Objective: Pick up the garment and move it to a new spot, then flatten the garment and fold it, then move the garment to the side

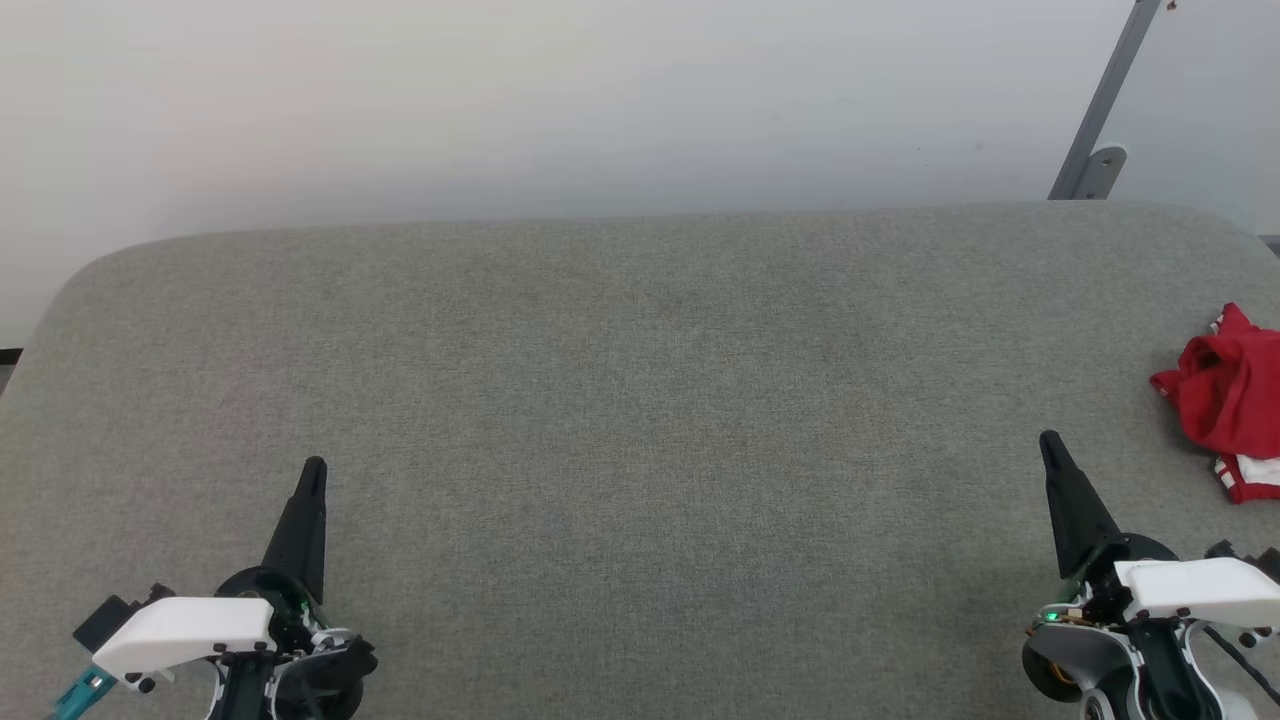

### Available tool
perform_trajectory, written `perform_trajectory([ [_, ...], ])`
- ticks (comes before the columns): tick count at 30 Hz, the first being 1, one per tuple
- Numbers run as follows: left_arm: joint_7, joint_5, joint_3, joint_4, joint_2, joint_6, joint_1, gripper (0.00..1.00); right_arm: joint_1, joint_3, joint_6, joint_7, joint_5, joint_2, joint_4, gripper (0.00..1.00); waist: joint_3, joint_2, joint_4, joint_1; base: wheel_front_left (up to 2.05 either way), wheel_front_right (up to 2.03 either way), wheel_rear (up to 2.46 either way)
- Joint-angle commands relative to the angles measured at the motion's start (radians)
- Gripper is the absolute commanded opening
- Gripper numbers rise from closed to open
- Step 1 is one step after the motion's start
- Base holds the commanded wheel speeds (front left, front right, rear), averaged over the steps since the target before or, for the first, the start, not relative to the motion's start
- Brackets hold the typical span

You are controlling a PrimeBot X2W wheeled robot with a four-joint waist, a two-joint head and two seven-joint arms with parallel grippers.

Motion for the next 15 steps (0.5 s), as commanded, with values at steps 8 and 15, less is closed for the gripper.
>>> perform_trajectory([
  [8,0.005,0.004,0.003,0.0,-0.002,-0.005,-0.012,0.0,-0.005,0.0,0.0,0.002,0.004,0.002,0.003,0.0,0.0,-0.0001,0.0,0.0,0.0,0.0,0.0],
  [15,0.005,0.004,0.003,0.0,-0.002,-0.005,-0.012,0.0,-0.005,0.0,0.0,0.002,0.004,0.002,0.003,0.0,0.0,-0.0001,0.0,0.0,0.0,0.0,0.0],
])
